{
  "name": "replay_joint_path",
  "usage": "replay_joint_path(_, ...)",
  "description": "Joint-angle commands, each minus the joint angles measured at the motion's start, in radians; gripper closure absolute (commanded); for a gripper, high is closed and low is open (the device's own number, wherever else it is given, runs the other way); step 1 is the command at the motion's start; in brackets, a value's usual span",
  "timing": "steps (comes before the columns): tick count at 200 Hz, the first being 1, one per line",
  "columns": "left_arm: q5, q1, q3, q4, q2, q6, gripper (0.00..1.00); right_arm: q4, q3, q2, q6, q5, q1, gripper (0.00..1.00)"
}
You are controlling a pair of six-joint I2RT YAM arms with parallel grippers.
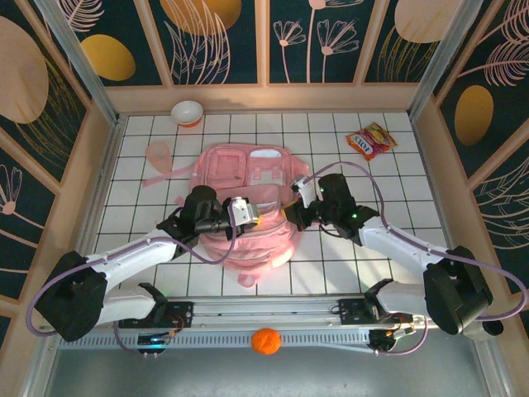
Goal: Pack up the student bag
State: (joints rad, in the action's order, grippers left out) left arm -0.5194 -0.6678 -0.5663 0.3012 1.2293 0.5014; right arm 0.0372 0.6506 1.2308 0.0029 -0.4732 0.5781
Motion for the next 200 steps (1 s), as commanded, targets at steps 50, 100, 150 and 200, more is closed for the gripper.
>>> replay_joint_path(50, -0.193, 0.003, -0.100, -0.132, 0.032, 0.150, 1.00, 0.072, 0.099, 0.119, 0.032, 0.171, -0.080, 1.00)
replay_joint_path(100, 0.055, 0.004, -0.039, 0.099, 0.056, 0.016, 1.00, 0.079, 0.057, 0.059, 0.039, 0.270, -0.094, 1.00)
replay_joint_path(150, 0.138, 0.004, -0.102, 0.242, 0.205, -0.045, 0.78, 0.023, 0.062, 0.041, 0.049, 0.266, -0.163, 0.68)
replay_joint_path(200, 0.181, 0.004, -0.130, 0.175, 0.089, -0.150, 0.34, -0.076, 0.116, -0.063, 0.046, 0.228, -0.177, 0.43)
